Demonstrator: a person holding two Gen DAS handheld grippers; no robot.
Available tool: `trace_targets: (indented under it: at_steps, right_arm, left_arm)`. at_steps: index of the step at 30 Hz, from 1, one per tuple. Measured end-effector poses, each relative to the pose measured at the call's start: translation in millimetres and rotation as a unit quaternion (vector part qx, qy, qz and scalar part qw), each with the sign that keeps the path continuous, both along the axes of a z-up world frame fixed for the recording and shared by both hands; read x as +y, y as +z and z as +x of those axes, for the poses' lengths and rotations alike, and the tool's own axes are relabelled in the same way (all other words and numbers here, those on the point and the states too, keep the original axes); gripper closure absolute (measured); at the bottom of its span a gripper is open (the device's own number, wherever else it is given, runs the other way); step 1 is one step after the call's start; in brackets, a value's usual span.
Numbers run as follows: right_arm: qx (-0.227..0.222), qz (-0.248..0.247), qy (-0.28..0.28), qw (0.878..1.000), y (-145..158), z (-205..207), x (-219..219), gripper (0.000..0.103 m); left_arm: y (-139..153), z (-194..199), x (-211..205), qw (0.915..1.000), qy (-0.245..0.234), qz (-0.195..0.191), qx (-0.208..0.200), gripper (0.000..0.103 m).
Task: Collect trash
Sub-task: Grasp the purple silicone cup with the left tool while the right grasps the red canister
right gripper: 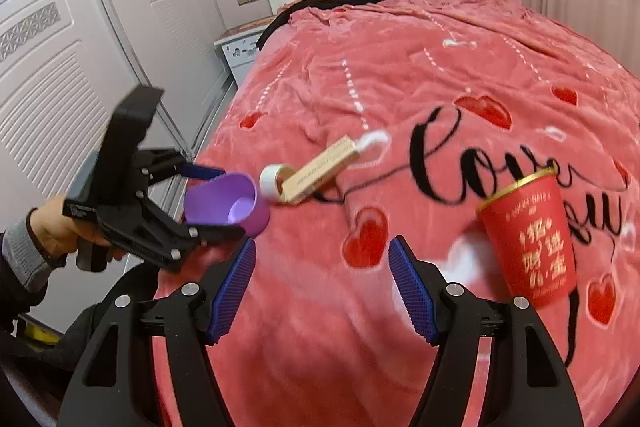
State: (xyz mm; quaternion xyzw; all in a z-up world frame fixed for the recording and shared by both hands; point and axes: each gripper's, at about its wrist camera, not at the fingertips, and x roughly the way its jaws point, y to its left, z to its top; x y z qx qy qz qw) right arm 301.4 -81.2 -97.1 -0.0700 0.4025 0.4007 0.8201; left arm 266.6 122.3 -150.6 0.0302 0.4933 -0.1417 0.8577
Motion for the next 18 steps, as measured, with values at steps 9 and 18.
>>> trace_targets:
  at_steps: [9,18]
  right_arm:
    - [-0.043,-0.058,-0.090,0.993,1.8,32.3,-64.7,0.034]
    - [-0.043,-0.097,-0.095,0.990,-24.6,76.2,-74.8,0.027]
  left_arm:
    - [0.1,4.5,-9.4,0.9994,-0.033,-0.007,-0.002,0.033]
    - [-2.0,10.2,-14.0,0.9993,-0.032,-0.015,0.009,0.034]
